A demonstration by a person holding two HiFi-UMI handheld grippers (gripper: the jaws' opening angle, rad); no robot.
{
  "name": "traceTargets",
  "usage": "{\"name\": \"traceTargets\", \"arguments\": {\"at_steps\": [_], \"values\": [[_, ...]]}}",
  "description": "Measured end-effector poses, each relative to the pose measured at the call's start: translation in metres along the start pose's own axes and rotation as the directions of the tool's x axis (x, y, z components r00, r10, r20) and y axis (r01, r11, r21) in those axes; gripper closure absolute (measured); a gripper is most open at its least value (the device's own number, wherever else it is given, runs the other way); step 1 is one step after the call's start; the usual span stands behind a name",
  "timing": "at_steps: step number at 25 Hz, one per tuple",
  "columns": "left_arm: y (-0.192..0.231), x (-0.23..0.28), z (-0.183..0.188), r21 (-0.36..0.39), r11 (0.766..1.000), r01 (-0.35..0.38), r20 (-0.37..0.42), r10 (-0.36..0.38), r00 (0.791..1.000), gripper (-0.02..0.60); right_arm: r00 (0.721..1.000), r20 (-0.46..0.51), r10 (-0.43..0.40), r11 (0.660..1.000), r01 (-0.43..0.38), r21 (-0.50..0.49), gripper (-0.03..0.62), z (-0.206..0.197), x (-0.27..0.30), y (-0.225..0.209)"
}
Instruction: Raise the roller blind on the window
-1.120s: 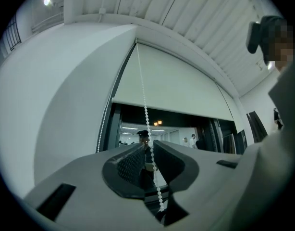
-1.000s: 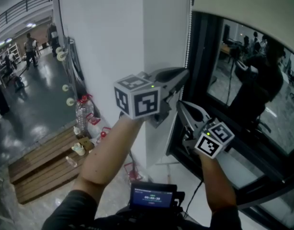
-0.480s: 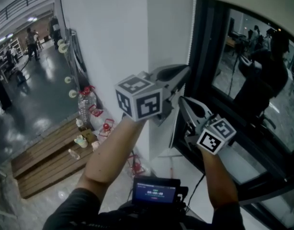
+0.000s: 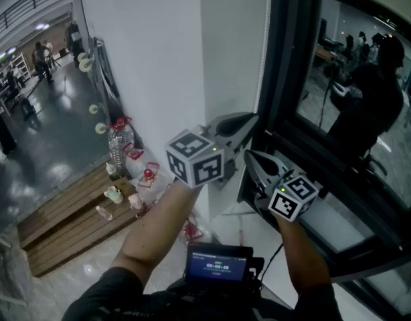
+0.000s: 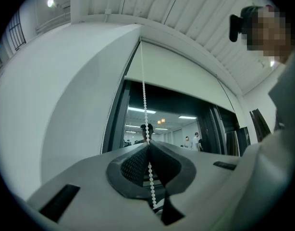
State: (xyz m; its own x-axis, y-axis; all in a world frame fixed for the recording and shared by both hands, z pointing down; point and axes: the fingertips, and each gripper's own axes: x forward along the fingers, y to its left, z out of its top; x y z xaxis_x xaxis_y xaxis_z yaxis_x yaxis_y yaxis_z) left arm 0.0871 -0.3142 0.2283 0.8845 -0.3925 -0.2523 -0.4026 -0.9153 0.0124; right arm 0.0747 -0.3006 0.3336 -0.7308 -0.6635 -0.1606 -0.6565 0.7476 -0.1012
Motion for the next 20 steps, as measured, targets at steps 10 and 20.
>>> {"name": "traceTargets", "arguments": {"at_steps": [10, 20], "values": [[0.001, -0.009, -0.072, -0.010, 0.999, -0.040, -0.103, 0.038, 0.994, 0.580, 0.991, -0.122, -0.054, 0.997, 0.061, 0.053, 0.579, -0.068, -0.013, -0.013], [0.004, -0.018, -0.110, -0.017, 0.999, -0.043, -0.156, 0.040, 0.987, 0.581, 0.972, -0.229, -0.060, 0.995, 0.075, 0.061, 0.572, -0.099, -0.020, -0.014]]}}
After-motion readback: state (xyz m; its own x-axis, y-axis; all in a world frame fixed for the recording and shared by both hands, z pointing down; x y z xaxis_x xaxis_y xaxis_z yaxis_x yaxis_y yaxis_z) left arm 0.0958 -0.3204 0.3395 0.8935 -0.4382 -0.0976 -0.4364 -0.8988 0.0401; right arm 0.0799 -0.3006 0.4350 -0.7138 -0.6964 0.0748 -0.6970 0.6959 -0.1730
